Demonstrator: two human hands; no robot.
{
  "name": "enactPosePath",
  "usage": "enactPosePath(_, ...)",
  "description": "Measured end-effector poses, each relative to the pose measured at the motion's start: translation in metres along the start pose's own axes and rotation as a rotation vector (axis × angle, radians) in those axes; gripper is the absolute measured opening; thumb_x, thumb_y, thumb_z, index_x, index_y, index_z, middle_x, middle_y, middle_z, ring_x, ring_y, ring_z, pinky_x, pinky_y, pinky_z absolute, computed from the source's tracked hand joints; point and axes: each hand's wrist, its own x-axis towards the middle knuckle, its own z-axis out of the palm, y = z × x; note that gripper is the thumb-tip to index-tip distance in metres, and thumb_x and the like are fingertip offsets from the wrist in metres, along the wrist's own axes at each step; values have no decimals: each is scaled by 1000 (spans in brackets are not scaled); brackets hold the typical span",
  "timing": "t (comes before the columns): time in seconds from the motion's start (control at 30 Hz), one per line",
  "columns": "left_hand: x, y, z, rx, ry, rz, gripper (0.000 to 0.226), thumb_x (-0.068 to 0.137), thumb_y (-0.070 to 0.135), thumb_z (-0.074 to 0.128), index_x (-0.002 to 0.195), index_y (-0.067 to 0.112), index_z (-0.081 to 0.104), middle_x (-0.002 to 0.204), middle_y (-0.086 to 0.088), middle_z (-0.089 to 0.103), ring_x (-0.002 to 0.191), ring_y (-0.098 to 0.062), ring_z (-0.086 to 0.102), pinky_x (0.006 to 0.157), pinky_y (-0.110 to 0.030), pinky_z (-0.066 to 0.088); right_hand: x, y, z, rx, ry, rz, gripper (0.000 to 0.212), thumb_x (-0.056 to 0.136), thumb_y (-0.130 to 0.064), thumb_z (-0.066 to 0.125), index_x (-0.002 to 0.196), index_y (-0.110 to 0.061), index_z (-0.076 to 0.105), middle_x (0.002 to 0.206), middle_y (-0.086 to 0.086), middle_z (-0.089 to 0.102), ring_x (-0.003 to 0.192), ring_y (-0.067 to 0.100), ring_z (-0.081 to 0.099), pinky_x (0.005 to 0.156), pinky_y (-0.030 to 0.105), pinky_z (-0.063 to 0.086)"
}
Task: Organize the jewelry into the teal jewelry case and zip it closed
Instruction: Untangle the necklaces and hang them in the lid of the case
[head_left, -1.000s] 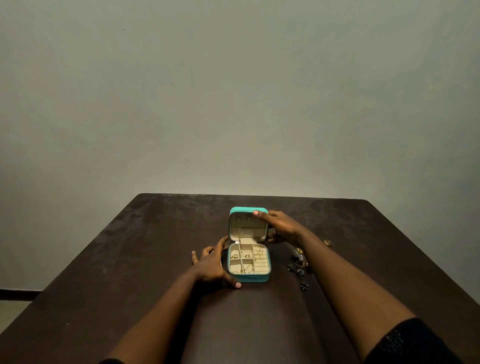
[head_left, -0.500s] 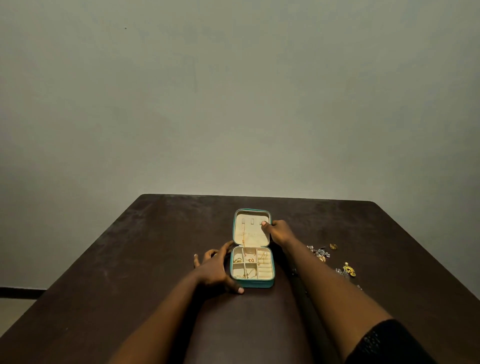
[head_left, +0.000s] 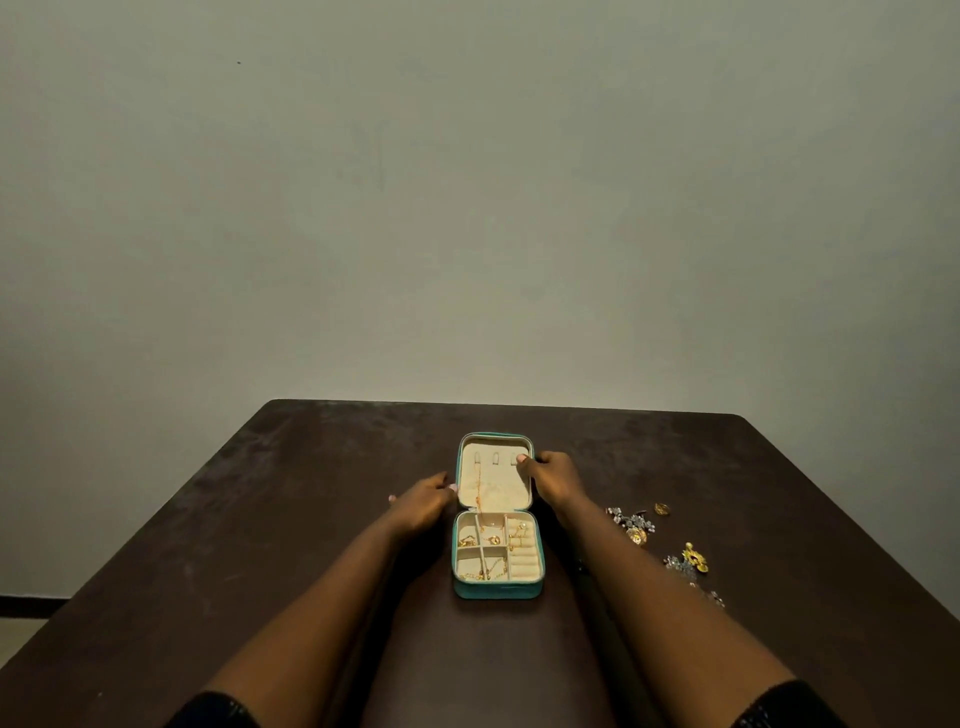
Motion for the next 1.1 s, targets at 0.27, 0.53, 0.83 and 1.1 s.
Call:
enactPosePath(0.27, 29, -6, 28, 13, 202, 11, 38, 102, 32, 28, 126, 21, 55, 133, -5, 56, 138, -28, 32, 110, -53, -20, -1, 1, 8, -138, 140, -78, 33, 92, -30, 55, 113, -6, 63, 113, 12, 67, 102, 26, 63, 91, 42, 51)
enactPosePath(0.53, 28, -12, 39, -74, 349, 112, 36, 102, 24, 32, 127, 23, 57, 122, -6, 64, 136, -23, 35, 113, -46, -18, -22, -8, 41, -685, 475, -576, 17, 79, -14, 71, 95, -12, 71, 106, 11, 59, 102, 31, 55, 81, 41, 41)
enactPosePath(0.83, 27, -16, 39, 52, 360, 122, 38, 102, 25, 30, 134, 22, 51, 125, -8, 61, 134, -23, 36, 115, -50, -11, -22, -14, 66, -690, 384, -431, 26, 93, -19, 48, 93, -9, 73, 108, 5, 61, 111, 25, 49, 91, 38, 28)
enactPosePath(1.1, 24, -14, 38, 61, 352, 122, 38, 102, 24, 30, 135, 23, 49, 126, -7, 60, 135, -23, 34, 116, -50, -9, -20, -13, 71, -614, 409, -341, 23, 90, -21, 49, 91, -9, 68, 110, 8, 56, 114, 26, 45, 88, 41, 25)
